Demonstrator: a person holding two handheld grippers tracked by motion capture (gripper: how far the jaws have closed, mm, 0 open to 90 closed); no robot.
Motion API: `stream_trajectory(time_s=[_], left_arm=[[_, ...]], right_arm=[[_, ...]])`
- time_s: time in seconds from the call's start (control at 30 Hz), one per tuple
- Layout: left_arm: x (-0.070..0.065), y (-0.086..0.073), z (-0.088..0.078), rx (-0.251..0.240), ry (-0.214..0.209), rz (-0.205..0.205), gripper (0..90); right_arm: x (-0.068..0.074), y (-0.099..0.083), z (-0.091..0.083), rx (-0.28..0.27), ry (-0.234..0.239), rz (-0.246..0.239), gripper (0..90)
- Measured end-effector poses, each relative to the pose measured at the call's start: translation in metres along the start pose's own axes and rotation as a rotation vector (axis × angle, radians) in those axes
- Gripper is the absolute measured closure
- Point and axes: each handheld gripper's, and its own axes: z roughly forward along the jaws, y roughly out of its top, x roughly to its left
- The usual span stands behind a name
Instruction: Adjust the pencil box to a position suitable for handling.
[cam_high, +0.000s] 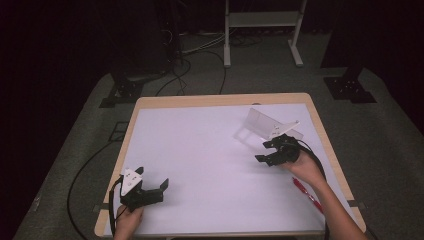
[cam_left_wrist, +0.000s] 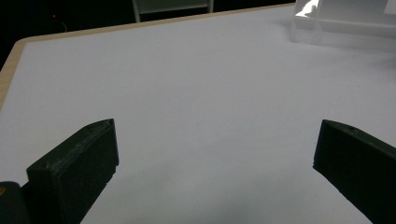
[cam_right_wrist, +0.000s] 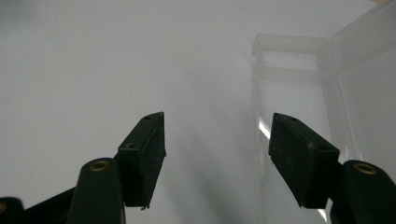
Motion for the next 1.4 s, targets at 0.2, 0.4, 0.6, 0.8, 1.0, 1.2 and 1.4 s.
stream_trajectory(time_s=[0.2, 0.4, 0.6, 0.8, 1.0, 1.2, 1.4], left_arm=[[0.001, 0.000, 0.000, -0.004, -0.002, -0.010, 0.0], [0.001, 0.000, 0.000, -0.005, -0.001, -0.008, 0.0], [0.001, 0.000, 0.000, -0.004, -0.003, -0.010, 0.0], [0.001, 0.000, 0.000, -0.005, -0.002, -0.007, 0.0], [0.001, 0.000, 0.000, -0.006, -0.002, -0.009, 0.0], [0.001, 0.000, 0.000, -0.004, -0.002, -0.011, 0.0], [0.001, 0.000, 0.000, -0.007, -0.001, -0.009, 0.0]], right_arm=[[-0.007, 0.001, 0.011, 0.023, -0.013, 0.011, 39.1], [-0.016, -0.003, 0.022, 0.038, -0.015, 0.059, 42.3], [-0.020, -0.005, 0.026, 0.050, -0.018, 0.071, 44.8], [-0.023, -0.007, 0.029, 0.059, -0.034, 0.076, 49.0], [-0.024, -0.007, 0.032, 0.065, -0.040, 0.071, 53.5], [-0.026, -0.009, 0.033, 0.073, -0.043, 0.073, 57.3], [-0.027, -0.009, 0.034, 0.082, -0.048, 0.075, 59.3]])
